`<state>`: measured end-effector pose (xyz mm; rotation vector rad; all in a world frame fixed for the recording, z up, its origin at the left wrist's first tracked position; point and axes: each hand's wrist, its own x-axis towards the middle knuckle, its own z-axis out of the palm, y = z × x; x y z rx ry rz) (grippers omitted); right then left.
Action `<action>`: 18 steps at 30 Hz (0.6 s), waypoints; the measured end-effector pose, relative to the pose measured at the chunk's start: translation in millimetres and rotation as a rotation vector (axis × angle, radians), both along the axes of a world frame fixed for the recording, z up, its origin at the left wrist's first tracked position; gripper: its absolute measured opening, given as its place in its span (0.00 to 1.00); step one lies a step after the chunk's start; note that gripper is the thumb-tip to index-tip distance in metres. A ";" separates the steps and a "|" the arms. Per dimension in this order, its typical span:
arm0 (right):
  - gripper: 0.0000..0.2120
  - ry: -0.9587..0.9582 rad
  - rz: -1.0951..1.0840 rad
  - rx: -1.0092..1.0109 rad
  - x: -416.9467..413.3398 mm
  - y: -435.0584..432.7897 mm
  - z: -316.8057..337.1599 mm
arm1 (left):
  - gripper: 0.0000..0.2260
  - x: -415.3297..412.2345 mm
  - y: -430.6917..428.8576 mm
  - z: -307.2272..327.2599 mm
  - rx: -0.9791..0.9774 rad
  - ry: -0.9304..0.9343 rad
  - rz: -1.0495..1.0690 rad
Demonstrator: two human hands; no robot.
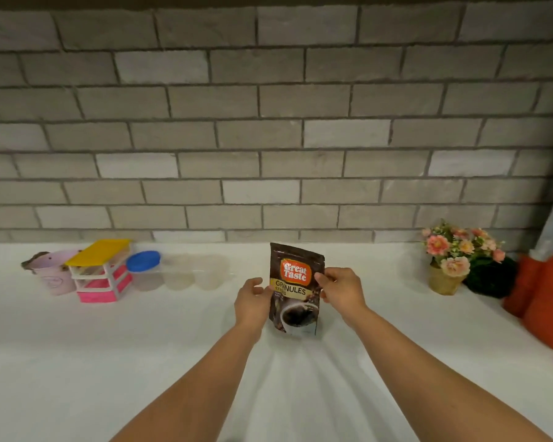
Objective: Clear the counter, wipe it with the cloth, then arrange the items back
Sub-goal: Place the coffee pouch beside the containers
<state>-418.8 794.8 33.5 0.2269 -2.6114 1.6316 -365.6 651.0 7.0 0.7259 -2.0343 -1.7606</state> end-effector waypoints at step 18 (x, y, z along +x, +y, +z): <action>0.13 0.123 0.051 0.110 -72.4 -120.8 -18.9 | 0.15 -65.6 -49.4 -34.7 0.136 -0.005 -0.135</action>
